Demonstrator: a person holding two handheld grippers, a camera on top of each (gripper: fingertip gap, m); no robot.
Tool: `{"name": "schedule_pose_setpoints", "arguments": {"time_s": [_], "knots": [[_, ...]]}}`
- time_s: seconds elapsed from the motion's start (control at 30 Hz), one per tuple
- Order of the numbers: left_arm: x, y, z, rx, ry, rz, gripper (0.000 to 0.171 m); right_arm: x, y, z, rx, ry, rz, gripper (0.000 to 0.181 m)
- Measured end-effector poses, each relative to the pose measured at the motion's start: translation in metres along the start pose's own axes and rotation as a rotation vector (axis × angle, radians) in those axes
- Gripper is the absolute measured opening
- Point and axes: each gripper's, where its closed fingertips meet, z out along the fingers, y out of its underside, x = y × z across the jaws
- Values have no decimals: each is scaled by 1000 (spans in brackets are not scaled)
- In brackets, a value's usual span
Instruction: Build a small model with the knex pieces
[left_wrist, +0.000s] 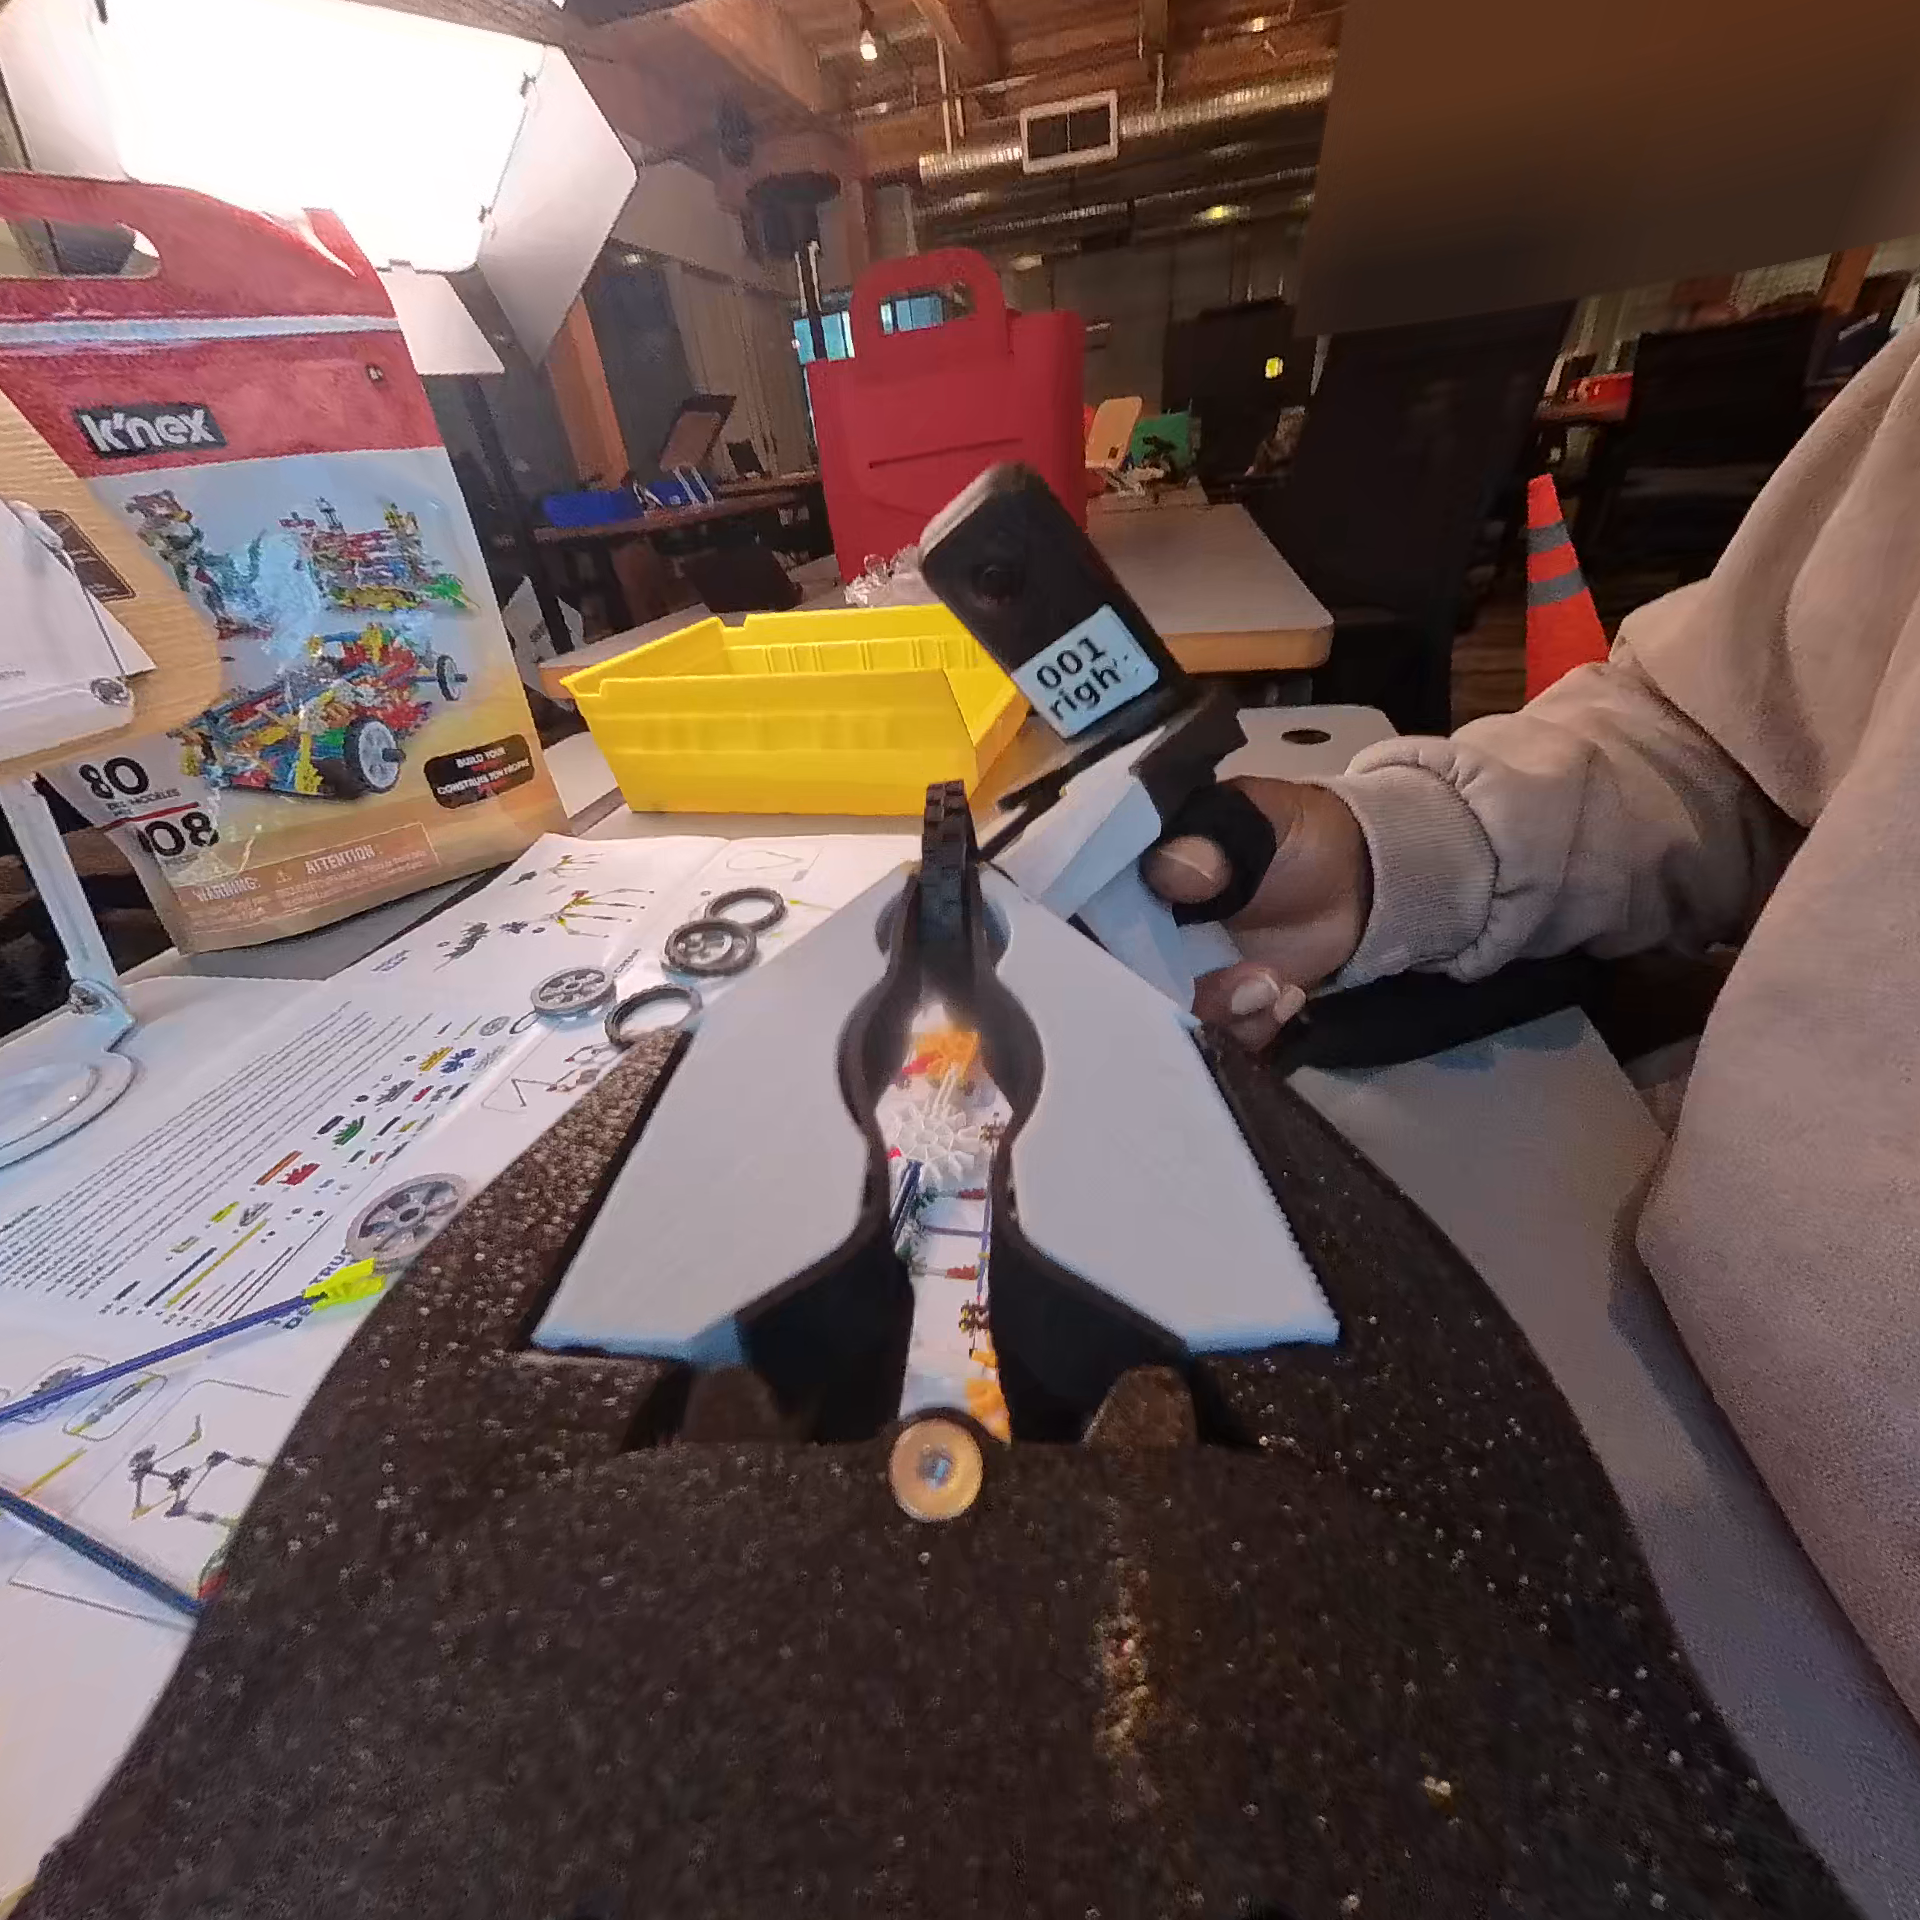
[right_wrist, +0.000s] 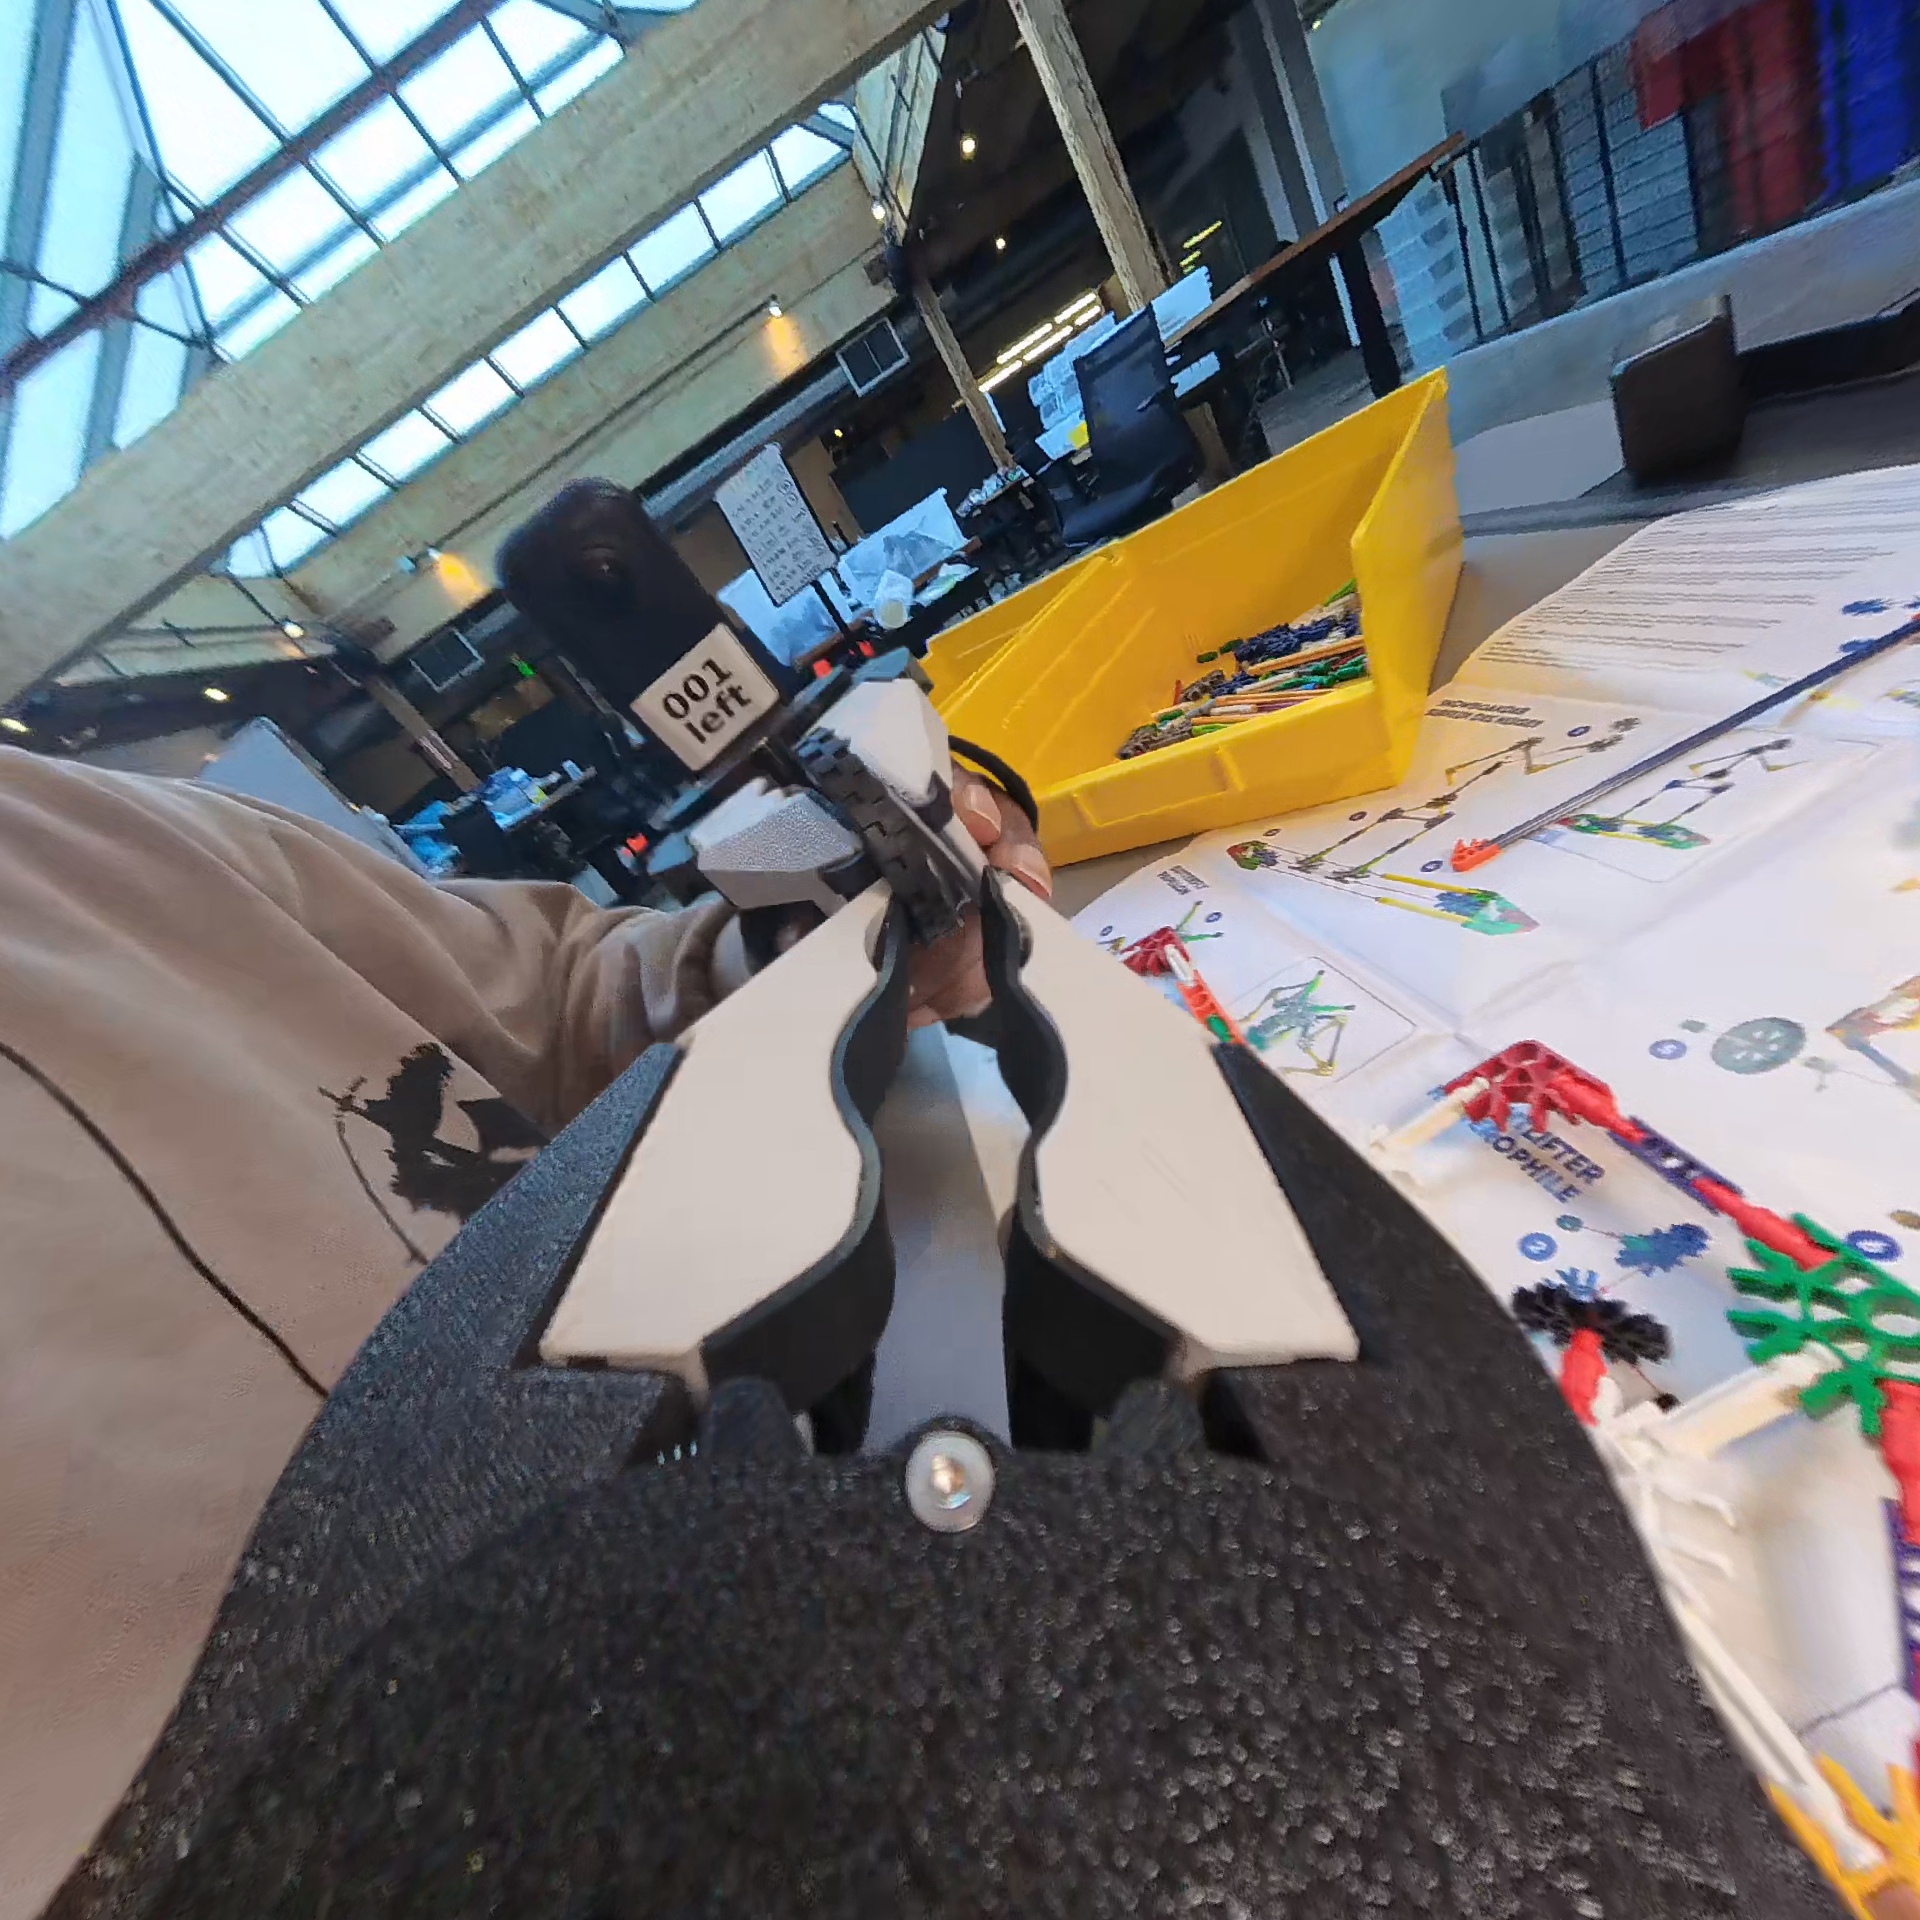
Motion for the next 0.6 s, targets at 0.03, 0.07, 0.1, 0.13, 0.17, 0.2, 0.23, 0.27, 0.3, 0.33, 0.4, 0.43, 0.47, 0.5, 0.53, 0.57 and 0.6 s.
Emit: {"name": "schedule_pose_setpoints", "arguments": {"time_s": [0.03,0.07,0.1,0.13,0.17,0.2,0.23,0.27,0.3,0.33,0.4,0.43,0.47,0.5,0.53,0.57,0.6], "knots": [[-1,3,-1,-31,-6,12,5,4,1,-1,-14,31,-45,10],[-3,6,-2,-63,-16,27,5,8,0,-3,-27,70,-101,11],[-4,10,-3,-95,-18,39,6,10,0,-4,-48,103,-159,10],[-3,12,-4,-124,-8,36,5,11,2,-5,-78,122,-210,11],[-2,14,-5,-146,4,17,5,12,4,-4,-97,141,-247,10],[-2,15,-6,-157,20,-9,5,12,5,-4,-104,149,-264,10],[-1,13,-7,-151,37,-46,5,10,5,-3,-98,136,-260,10],[-1,11,-8,-134,55,-102,5,7,4,-2,-86,116,-241,10],[-2,8,-9,-111,79,-177,5,4,2,-2,-70,94,-224,10],[-2,5,-10,-81,114,-269,5,1,0,-1,-51,68,-209,9],[-3,-1,-12,-7,190,-454,5,-6,-4,-1,-17,19,-177,9],[-3,-4,-13,30,220,-527,5,-8,-6,-1,-7,0,-169,10],[-3,-6,-13,64,244,-589,4,-10,-7,-2,1,-20,-157,10],[-3,-8,-13,95,268,-639,4,-12,-9,-3,13,-42,-138,9],[-1,-11,-13,125,297,-679,5,-16,-10,-4,25,-71,-120,9],[1,-15,-13,157,329,-713,6,-20,-12,-6,40,-105,-100,9],[3,-19,-12,189,358,-750,6,-23,-13,-7,50,-133,-83,7]]}}
